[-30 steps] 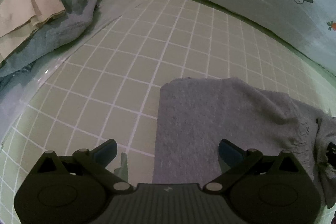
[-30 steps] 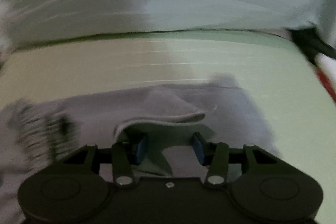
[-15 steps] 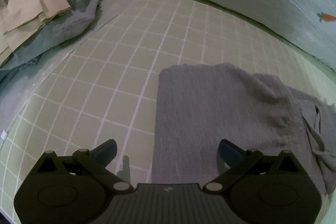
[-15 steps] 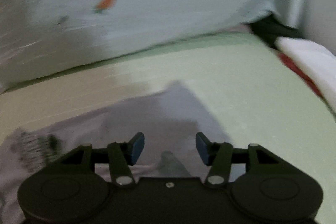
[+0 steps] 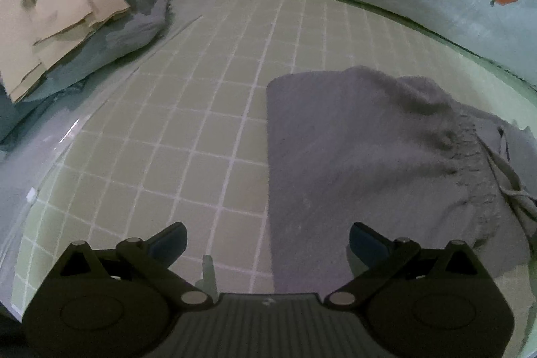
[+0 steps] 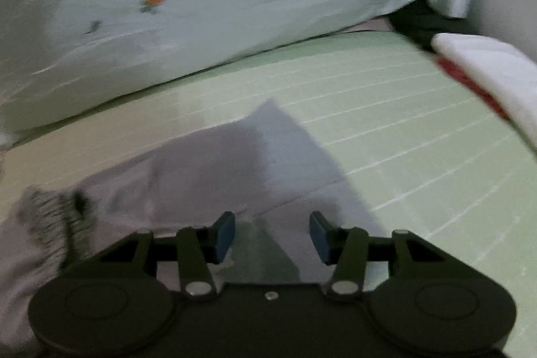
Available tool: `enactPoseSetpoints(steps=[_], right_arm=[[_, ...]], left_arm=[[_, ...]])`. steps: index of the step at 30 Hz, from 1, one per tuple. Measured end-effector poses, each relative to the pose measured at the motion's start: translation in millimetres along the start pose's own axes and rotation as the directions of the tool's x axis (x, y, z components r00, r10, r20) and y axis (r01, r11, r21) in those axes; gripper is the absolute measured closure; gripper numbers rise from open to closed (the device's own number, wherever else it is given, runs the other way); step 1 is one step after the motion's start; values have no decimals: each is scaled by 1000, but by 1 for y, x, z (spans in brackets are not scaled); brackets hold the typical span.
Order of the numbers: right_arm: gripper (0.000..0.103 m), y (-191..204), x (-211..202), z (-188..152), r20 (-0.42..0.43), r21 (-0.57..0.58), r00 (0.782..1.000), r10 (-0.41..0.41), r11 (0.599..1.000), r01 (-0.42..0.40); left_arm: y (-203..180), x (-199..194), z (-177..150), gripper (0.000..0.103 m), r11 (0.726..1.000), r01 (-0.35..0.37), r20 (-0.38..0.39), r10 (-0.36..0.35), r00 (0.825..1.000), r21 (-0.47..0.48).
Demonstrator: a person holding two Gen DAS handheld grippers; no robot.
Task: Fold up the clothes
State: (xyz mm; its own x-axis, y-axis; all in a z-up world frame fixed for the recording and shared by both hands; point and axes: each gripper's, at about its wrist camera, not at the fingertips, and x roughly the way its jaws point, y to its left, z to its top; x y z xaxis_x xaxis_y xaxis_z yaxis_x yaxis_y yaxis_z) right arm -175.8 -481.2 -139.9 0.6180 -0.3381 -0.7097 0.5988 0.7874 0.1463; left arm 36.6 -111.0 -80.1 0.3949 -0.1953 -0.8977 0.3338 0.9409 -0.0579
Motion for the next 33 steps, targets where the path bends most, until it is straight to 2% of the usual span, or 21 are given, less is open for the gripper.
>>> enactPoseSetpoints(steps=[1,2,3,5,6,10,14,16,17,18,20,23,27,33], right_arm=[[55,3,2,-2,-11,-4,1000,16,1000,-16],[68,6,3,-4,-21,-6,999,27,1000,-27],[87,8,3,-5,-26,-8,999,42,999,-43],[98,12,-2,-9,-15,-15,997,80,997,-80],[101,15,-7,-11,2,-28,996,93,995,-93],[101,32,-29,-28,7,-87,988,156,984,-155],[100,50,-40,-55,-74,-142,979,190,970,-199],[97,54,-41,-63,-115,-152,973,199,965,-215],[93,56,-43,-63,-116,-159,972,204,962,-221],[81,57,-47,-61,-99,-167,973,206,961,-220],[67,59,-54,-56,-66,-183,975,211,958,-220],[66,61,-57,-42,-18,-198,980,199,960,-199],[66,71,-40,-19,14,-247,993,114,963,-107],[65,88,2,18,12,-241,998,62,969,-57]], left_arm=[[2,-2,-2,1,1000,-3,2,3,1000,3],[5,-3,-4,1,1000,-6,3,6,1000,6],[7,-5,-6,1,1000,-9,5,9,1000,9],[13,-7,-10,1,1000,-12,6,12,1000,7],[16,-8,-11,1,1000,-14,5,14,1000,3],[27,-7,-17,1,1000,-8,-7,8,1000,-19],[33,-4,-19,1,999,7,-18,-8,1000,-37],[34,-3,-19,1,999,14,-17,-15,1000,-40],[34,-3,-19,1,999,17,-16,-18,1000,-38],[34,-2,-18,1,999,21,-15,-21,1000,-36],[34,-1,-17,1,999,27,-14,-28,1000,-33],[32,2,-12,1,999,31,-14,-31,999,-43],[29,7,-2,1,998,26,-4,-27,1000,-63],[18,21,21,1,997,10,-7,-10,1000,-73]])
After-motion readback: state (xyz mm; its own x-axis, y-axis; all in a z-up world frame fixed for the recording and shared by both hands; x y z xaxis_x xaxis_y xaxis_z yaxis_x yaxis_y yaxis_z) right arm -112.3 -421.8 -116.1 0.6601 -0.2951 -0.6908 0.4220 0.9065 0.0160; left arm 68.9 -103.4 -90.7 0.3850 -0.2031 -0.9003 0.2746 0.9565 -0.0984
